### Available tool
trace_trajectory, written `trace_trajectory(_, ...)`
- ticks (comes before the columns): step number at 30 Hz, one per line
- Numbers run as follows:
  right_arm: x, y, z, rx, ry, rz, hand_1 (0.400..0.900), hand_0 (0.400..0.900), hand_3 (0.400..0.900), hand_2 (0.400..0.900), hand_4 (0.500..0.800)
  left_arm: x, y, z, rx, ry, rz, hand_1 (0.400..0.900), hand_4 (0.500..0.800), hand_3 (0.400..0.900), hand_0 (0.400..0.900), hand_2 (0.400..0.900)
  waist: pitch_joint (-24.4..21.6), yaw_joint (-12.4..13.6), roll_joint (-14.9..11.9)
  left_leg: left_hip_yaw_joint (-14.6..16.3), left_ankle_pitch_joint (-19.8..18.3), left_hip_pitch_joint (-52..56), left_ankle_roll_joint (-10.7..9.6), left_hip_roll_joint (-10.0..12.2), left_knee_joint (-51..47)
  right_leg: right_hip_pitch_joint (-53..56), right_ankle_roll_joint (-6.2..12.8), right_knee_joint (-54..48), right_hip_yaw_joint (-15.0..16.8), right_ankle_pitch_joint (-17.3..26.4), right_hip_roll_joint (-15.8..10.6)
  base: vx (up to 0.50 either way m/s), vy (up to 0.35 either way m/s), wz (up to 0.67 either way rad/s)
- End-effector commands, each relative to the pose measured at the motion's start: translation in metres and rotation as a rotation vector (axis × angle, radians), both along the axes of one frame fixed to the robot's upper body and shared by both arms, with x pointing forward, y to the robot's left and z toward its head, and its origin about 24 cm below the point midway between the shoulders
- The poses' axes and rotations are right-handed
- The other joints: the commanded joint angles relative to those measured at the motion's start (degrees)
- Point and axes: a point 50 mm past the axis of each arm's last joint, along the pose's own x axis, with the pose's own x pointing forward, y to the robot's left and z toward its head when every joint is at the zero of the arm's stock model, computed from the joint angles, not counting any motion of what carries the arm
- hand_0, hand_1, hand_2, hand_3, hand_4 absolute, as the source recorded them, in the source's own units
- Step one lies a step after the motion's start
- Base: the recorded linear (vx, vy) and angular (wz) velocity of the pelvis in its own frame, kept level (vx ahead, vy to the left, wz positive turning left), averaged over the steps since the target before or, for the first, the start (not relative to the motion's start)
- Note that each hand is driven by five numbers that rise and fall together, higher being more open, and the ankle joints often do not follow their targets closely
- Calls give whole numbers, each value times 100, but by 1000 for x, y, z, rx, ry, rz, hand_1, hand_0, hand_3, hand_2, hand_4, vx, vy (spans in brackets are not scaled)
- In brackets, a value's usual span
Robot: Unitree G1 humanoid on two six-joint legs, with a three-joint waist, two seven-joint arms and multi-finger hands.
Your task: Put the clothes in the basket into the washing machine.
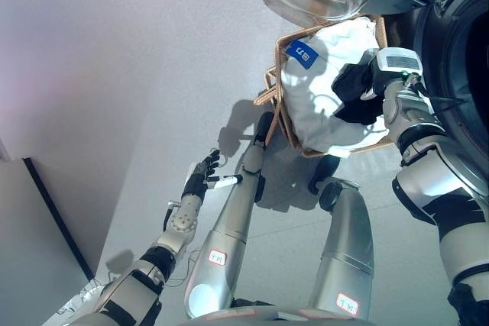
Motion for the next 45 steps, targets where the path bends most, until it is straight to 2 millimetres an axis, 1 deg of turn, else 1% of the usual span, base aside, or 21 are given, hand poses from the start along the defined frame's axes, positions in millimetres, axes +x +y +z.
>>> trace_trajectory(1, -13, -36, 31, -107, -56, -96, 400, 400, 400, 400, 500, -21, 12, -25, 74, 121, 21, 900, 800, 900, 900, 900, -147, 210, 316, 272, -1055, 175, 186, -297, 589, 622, 126, -728, 244, 420, 196, 0, 0, 0)
trace_trajectory(2, -15, -39, 26, -105, -47, -111, 400, 400, 400, 400, 500, -21, 10, -26, 79, 123, 12, 900, 800, 900, 900, 900, -171, 240, 350, 261, -1052, 218, 193, -306, 569, 660, 129, -740, 248, 416, 190, 0, -10, 4)
trace_trajectory(6, -18, -46, 34, -74, -75, -134, 400, 400, 400, 400, 500, -21, 9, -26, 95, 126, -6, 900, 800, 900, 900, 900, -220, 293, 389, 284, -1034, 373, 200, -294, 491, 795, 131, -828, 261, 436, 209, -2, -8, -2)
trace_trajectory(9, -19, -49, 39, 5, -130, -148, 400, 400, 400, 400, 500, -25, 8, -30, 99, 144, -10, 900, 800, 900, 900, 900, -237, 299, 393, 304, -983, 545, 211, -269, 348, 933, 137, -953, 271, 484, 246, 2, -6, -10)
trace_trajectory(10, -21, -51, 27, 56, -138, -156, 400, 400, 400, 400, 500, -26, 7, -31, 98, 149, -11, 900, 800, 900, 900, 900, -236, 279, 401, 312, -962, 613, 222, -252, 282, 1001, 150, -1029, 275, 514, 263, 14, -6, -12)
trace_trajectory(12, -25, -55, 19, 184, -186, -191, 400, 400, 400, 400, 500, -30, 7, -35, 101, 166, -12, 900, 800, 900, 900, 900, -260, 288, 423, 308, -919, 768, 231, -228, 141, 1164, 161, -1205, 271, 568, 297, 18, -7, -13)
trace_trajectory(16, -25, -57, 29, 452, -359, -223, 400, 400, 400, 400, 500, -34, 11, -37, 108, 177, -4, 900, 800, 900, 900, 900, -279, 253, 431, 315, -816, 1128, 234, -173, -204, 1546, 181, -1656, 267, 711, 386, 18, -18, -11)
trace_trajectory(19, -30, -60, 12, 741, -500, -264, 400, 400, 400, 400, 500, -35, 12, -38, 110, 178, 6, 900, 800, 900, 900, 900, -277, 165, 438, 354, -742, 1419, 222, -124, -497, 1816, 217, -1999, 278, 825, 439, 17, -3, -14)
trace_trajectory(20, -32, -59, -3, 852, -534, -287, 400, 400, 400, 400, 500, -36, 12, -39, 114, 176, 9, 900, 800, 900, 900, 900, -279, 134, 451, 362, -719, 1505, 225, -106, -583, 1921, 229, -2135, 284, 866, 455, 19, 22, -22)
trace_trajectory(21, -38, -60, -25, 986, -566, -328, 400, 400, 400, 400, 500, -36, 11, -38, 112, 171, 6, 900, 800, 900, 900, 900, -279, 118, 469, 383, -712, 1607, 232, -95, -675, 2017, 246, -2267, 296, 910, 470, -64, 53, -28)
trace_trajectory(22, -41, -64, -27, 1067, -626, -357, 400, 400, 400, 400, 500, -36, 12, -38, 115, 167, 11, 900, 800, 900, 900, 900, -284, 133, 515, 398, -550, 1627, 248, -52, -773, 2047, 233, -2426, 268, 1106, 511, -63, 59, -25)
trace_trajectory(23, -50, -63, -59, 1181, -613, -421, 400, 400, 400, 400, 500, -38, 8, -39, 119, 170, -10, 900, 800, 900, 900, 900, -276, 130, 572, 420, -541, 1716, 262, -51, -853, 2145, 255, -2545, 278, 1138, 508, -57, 73, -21)
trace_trajectory(24, -55, -52, -86, 1302, -647, -475, 400, 400, 400, 400, 500, -38, 3, -39, 111, 159, -22, 900, 800, 900, 900, 900, -289, 126, 639, 438, -528, 1789, 279, -55, -926, 2218, 268, -2656, 298, 1178, 503, 29, 57, -15)
trace_trajectory(27, -62, -60, -90, 1528, -817, -530, 400, 400, 400, 400, 500, -42, 6, -39, 118, 148, -27, 900, 800, 900, 900, 900, -347, 125, 664, 493, -518, 2010, 290, -16, -1103, 2425, 298, -2915, 362, 1241, 511, 30, 40, -18)
trace_trajectory(29, -65, -51, -107, 1703, -896, -561, 400, 400, 400, 400, 500, -45, 3, -41, 110, 159, -36, 900, 800, 900, 900, 900, -386, 79, 703, 526, -528, 2145, 315, -16, -1170, 2550, 321, -3036, 422, 1271, 515, 34, 44, -19)
trace_trajectory(31, -67, -50, -113, 1723, -897, -584, 400, 400, 400, 400, 500, -47, 4, -43, 112, 169, -38, 900, 800, 900, 900, 900, -413, 72, 703, 543, -537, 2218, 323, -11, -1193, 2618, 328, -3092, 449, 1288, 522, 22, 34, -14)
trace_trajectory(33, -68, -43, -122, 1824, -943, -590, 400, 400, 400, 400, 500, -52, 5, -47, 112, 191, -35, 900, 800, 900, 900, 900, -464, 14, 709, 580, -554, 2343, 334, 0, -1242, 2743, 325, -3196, 520, 1316, 541, 28, 31, -14)
trace_trajectory(35, -71, -36, -132, 1979, -1069, -607, 400, 400, 400, 400, 500, -60, 3, -53, 94, 224, -23, 900, 800, 900, 900, 900, -559, -104, 722, 624, -591, 2513, 354, 12, -1295, 2929, 344, -3361, 585, 1366, 557, 55, 47, -21)
trace_trajectory(38, -77, -35, -141, 2054, -1154, -624, 400, 400, 400, 400, 500, -67, 2, -58, 74, 252, -15, 900, 800, 900, 900, 900, -629, -173, 734, 666, -610, 2666, 366, 27, -1364, 3139, 369, -3563, 624, 1432, 546, 52, 44, -17)
trace_trajectory(43, -74, -35, -133, 2127, -1292, -576, 400, 400, 400, 400, 500, -82, 2, -67, 46, 303, -9, 900, 800, 900, 900, 900, -849, -223, 768, 686, -603, 2944, 377, 45, -1553, 3474, 425, -3969, 641, 1571, 541, 59, 17, -8)
trace_trajectory(45, -68, -35, -118, 2152, -1381, -511, 400, 400, 400, 400, 500, -90, 3, -72, 38, 331, 0, 900, 800, 900, 900, 900, -990, -246, 789, 700, -617, 3068, 382, 53, -1627, 3607, 440, -4081, 684, 1592, 544, 49, 31, -11)
